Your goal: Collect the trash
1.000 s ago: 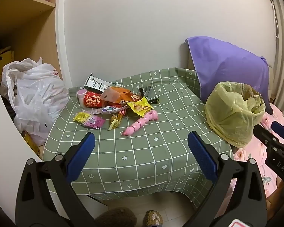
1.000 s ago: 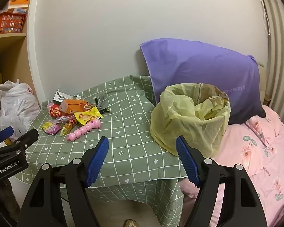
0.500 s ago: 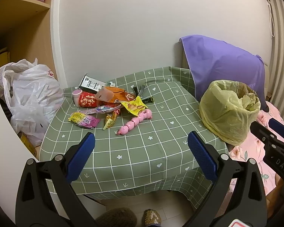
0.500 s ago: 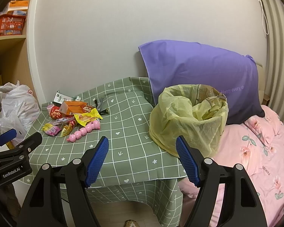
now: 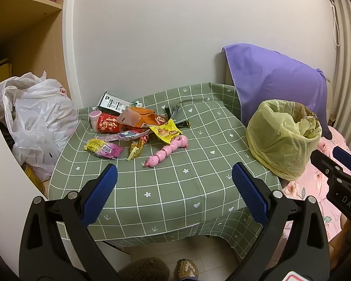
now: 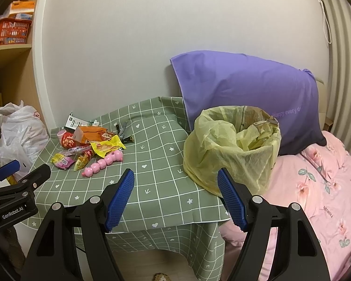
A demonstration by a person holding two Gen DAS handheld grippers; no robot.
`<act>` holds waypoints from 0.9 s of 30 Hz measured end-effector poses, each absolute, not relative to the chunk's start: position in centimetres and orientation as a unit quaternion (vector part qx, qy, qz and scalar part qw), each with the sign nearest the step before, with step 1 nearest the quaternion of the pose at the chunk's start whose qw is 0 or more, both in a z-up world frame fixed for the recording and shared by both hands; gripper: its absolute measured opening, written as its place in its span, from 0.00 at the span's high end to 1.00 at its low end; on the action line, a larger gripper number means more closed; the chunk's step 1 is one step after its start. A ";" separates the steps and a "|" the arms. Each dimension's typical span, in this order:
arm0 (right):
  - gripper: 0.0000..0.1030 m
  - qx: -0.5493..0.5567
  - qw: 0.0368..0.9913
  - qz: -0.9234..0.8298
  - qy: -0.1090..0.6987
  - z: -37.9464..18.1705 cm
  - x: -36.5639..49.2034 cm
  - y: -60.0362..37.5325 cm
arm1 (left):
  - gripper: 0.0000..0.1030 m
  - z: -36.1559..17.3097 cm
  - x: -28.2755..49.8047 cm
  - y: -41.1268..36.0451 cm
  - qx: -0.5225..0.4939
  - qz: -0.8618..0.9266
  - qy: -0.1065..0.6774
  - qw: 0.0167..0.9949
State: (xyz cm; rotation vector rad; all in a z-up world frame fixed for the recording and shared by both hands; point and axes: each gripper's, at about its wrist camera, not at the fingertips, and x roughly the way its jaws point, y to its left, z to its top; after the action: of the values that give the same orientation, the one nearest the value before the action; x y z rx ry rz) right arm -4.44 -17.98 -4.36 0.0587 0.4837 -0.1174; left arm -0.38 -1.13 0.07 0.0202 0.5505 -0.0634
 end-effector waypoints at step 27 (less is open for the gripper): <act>0.32 0.034 0.969 -0.065 0.236 -4.6 -4.7 -18.3 | 0.09 0.3 -0.3 -0.9 0.009 -0.033 0.270 0.962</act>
State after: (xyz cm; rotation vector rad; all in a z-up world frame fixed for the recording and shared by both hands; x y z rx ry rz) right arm -4.71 -18.30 -4.56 0.0679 0.4766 -0.1312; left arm -0.26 -0.90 0.28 0.0191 0.5463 -0.0675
